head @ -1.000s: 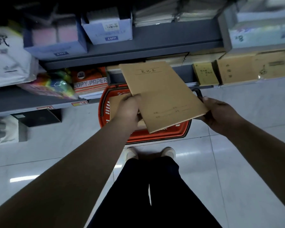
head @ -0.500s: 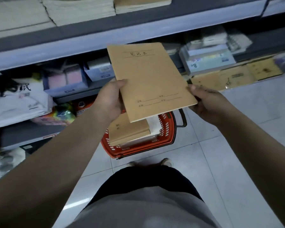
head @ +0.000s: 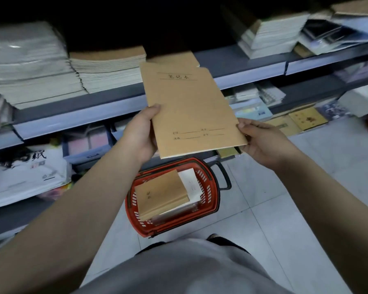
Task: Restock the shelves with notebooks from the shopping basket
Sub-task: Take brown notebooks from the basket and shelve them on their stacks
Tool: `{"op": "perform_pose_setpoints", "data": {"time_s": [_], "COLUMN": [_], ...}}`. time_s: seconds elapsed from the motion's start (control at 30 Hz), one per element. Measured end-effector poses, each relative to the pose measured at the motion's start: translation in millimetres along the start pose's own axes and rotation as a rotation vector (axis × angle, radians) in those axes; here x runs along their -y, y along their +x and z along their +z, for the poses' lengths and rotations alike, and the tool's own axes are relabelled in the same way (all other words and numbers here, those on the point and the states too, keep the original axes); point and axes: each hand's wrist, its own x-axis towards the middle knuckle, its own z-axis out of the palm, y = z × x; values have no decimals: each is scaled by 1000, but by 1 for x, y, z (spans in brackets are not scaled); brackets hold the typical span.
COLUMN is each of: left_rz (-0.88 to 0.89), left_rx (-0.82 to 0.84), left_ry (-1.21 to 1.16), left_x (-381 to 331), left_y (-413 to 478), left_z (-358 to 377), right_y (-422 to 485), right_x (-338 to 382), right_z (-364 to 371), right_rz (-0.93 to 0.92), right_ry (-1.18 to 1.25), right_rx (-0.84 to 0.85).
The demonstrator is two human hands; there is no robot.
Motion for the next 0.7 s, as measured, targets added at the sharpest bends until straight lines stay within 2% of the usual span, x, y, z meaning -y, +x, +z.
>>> {"op": "perform_pose_setpoints", "data": {"time_s": [0.33, 0.7], "left_rz": [-15, 12], "left_rx": [11, -65], "left_ry": [-42, -77], "left_x": [-38, -62], "left_y": [-7, 43], "left_z": [8, 44], "right_y": [-4, 60], "right_x": [44, 86], "right_z": [26, 21], "right_rz": [-76, -73], "right_ry": [39, -29], "right_rx": [27, 113]}}
